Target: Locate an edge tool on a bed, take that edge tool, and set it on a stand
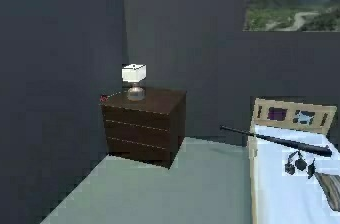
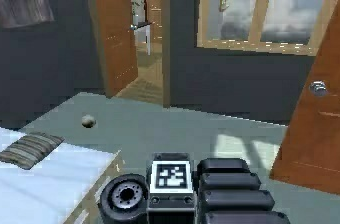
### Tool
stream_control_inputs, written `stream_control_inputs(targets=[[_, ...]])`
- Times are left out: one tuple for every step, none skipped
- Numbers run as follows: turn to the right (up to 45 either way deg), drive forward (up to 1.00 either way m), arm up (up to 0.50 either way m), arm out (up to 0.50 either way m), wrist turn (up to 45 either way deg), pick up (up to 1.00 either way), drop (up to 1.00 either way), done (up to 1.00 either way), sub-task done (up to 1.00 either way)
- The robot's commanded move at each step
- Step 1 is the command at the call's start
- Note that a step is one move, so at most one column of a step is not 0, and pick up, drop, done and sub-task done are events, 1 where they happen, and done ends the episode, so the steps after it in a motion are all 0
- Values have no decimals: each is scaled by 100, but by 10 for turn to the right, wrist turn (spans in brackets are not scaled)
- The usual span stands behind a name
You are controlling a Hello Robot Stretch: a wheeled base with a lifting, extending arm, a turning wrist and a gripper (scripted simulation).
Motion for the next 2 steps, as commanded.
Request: stream_control_inputs(targets=[[450, 0, 0, 0, 0, 0, 0, 0, 0], [450, 0, 0, 0, 0, 0, 0, 0, 0]])
